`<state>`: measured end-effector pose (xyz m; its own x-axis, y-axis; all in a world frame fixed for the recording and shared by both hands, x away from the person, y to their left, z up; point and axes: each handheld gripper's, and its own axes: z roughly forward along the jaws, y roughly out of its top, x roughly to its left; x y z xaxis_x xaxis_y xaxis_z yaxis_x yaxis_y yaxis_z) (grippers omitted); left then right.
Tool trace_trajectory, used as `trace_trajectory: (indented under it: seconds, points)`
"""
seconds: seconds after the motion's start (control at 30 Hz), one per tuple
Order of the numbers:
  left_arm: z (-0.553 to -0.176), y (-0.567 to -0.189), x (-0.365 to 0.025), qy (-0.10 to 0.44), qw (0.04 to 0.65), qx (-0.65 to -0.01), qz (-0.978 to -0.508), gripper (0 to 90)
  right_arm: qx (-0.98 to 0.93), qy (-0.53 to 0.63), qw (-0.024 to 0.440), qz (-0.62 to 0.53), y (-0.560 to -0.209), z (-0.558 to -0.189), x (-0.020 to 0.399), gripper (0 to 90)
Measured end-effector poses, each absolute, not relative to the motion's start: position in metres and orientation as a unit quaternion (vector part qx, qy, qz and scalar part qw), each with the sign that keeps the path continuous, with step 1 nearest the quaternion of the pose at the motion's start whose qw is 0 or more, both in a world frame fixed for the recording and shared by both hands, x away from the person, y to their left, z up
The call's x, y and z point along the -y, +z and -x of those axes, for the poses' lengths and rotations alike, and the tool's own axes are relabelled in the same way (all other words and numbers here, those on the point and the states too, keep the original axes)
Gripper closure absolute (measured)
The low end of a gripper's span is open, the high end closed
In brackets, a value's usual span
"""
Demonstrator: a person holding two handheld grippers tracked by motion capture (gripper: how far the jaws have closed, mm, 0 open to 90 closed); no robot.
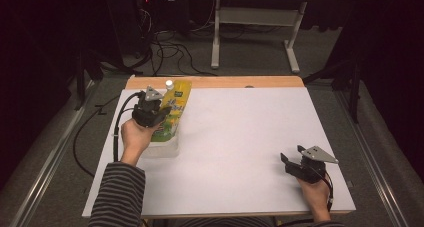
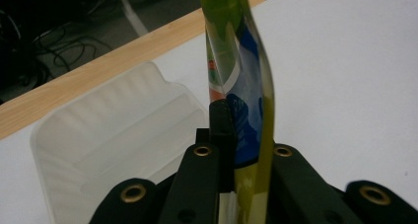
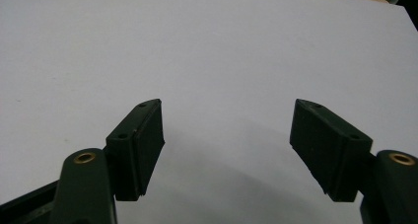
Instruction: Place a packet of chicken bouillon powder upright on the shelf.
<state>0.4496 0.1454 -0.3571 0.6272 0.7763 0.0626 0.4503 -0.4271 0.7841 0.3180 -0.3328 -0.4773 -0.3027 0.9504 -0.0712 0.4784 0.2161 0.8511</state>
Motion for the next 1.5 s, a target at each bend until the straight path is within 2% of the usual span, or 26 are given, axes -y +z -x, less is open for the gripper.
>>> trace_trajectory:
  seconds: [0.17, 0.47, 0.63, 0.87, 1.1, 1.5]
  points:
    - [-0.445, -0.365, -0.154, 0.202, 0.393, -0.385, -0.811, 87.6, -0.720, 0.368, 0.314, -0.497, -0.478, -0.319, 0.331, 29.5]
    - [-0.441, -0.357, -0.163, 0.166, 0.342, -0.409, -0.829, 86.3, -0.721, 0.366, 0.314, -0.497, -0.478, -0.319, 0.331, 29.6]
    - [-0.440, -0.357, -0.165, 0.167, 0.327, -0.408, -0.836, 87.6, -0.721, 0.367, 0.314, -0.496, -0.478, -0.319, 0.331, 29.6]
    - [-0.437, -0.363, -0.159, 0.207, 0.354, -0.392, -0.823, 88.7, -0.720, 0.368, 0.313, -0.498, -0.478, -0.319, 0.331, 29.6]
    - [-0.431, -0.371, -0.163, 0.222, 0.365, -0.379, -0.821, 88.4, -0.720, 0.367, 0.314, -0.498, -0.478, -0.319, 0.331, 29.6]
    - [-0.426, -0.376, -0.184, 0.184, 0.364, -0.393, -0.824, 86.1, -0.717, 0.369, 0.318, -0.499, -0.477, -0.319, 0.331, 29.9]
